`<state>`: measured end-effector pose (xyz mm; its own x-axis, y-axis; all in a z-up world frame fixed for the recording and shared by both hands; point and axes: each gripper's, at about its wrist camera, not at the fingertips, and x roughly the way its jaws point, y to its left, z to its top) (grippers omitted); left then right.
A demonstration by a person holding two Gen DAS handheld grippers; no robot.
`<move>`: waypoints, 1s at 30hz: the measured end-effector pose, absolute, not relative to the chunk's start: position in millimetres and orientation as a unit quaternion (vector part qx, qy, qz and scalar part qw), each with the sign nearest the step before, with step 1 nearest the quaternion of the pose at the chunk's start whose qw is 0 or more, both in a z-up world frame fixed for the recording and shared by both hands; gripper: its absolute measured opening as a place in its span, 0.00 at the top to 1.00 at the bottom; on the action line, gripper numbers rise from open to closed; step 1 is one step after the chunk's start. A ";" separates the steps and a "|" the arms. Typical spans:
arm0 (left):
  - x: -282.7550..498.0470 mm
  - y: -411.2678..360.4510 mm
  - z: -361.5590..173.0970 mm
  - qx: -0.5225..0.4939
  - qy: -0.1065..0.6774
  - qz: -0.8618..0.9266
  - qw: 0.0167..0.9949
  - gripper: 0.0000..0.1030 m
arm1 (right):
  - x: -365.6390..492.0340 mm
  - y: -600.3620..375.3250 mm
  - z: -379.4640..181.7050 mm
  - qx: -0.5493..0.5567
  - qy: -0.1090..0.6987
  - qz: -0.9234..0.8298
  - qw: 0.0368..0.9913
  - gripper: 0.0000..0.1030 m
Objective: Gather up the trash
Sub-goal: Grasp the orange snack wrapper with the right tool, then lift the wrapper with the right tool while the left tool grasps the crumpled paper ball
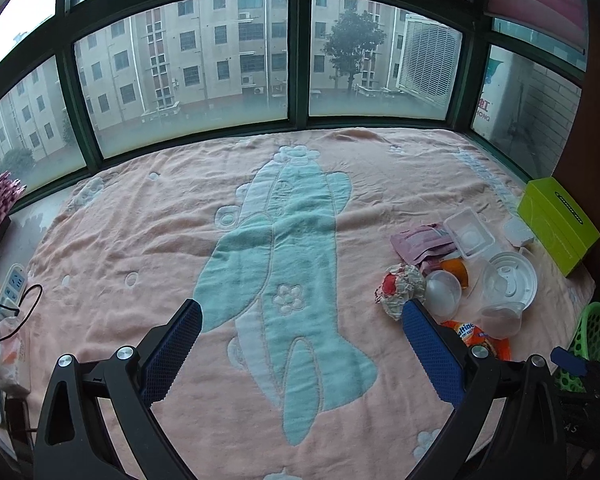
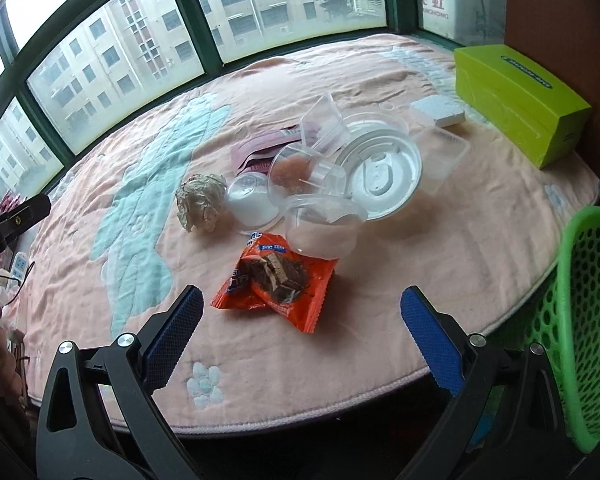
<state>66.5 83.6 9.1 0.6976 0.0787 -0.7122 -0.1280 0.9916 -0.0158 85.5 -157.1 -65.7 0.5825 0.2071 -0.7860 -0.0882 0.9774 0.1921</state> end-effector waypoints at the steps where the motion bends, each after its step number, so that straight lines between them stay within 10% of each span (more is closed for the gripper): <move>1: 67.6 86.1 7.1 -0.033 0.386 0.058 0.920 0.06 | 90.0 -153.2 -70.0 0.068 0.454 0.081 0.885 0.06; 30: 138.6 41.5 -51.6 -0.029 0.445 -0.067 0.892 0.07 | 93.9 -148.3 -96.9 0.060 0.483 0.076 0.870 0.32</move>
